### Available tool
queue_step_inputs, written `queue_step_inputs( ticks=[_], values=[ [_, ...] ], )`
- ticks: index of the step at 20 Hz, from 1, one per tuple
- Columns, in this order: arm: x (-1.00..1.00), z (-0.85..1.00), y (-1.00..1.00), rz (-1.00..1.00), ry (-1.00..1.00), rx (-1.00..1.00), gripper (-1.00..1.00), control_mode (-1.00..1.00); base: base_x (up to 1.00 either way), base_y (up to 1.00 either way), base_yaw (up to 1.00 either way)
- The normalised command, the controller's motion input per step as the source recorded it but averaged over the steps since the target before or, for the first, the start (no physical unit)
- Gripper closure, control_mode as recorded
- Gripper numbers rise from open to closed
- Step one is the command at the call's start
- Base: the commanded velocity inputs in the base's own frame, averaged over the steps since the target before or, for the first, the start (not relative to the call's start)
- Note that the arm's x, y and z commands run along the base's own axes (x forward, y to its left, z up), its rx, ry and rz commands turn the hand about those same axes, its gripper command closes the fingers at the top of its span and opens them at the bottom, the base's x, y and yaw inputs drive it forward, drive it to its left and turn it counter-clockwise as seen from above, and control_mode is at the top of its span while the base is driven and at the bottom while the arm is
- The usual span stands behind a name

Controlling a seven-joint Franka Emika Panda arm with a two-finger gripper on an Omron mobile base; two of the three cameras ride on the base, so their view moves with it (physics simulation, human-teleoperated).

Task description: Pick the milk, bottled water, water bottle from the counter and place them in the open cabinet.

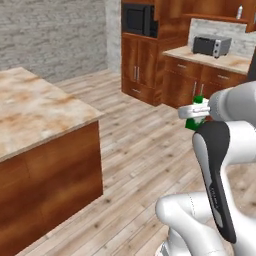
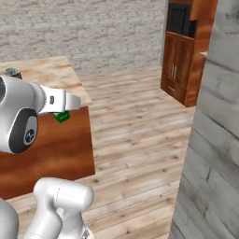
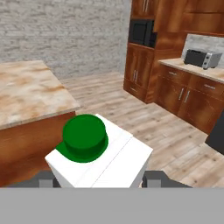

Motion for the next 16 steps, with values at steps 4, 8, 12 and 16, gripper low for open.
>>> queue_step_inputs(
  ticks=[4,8,12,16],
  values=[
    [0.00,0.00,0.00,0.00,0.00,0.00,1.00,1.00,-0.01,-0.45,-0.30],
    [0.00,0.00,0.00,0.00,0.00,0.00,1.00,1.00,0.10,0.00,-0.19],
    [0.00,0.00,0.00,0.00,0.00,0.00,1.00,1.00,0.30,0.00,-0.16],
    [0.00,0.00,0.00,0.00,0.00,0.00,1.00,1.00,0.41,0.01,-0.14]
  ],
)
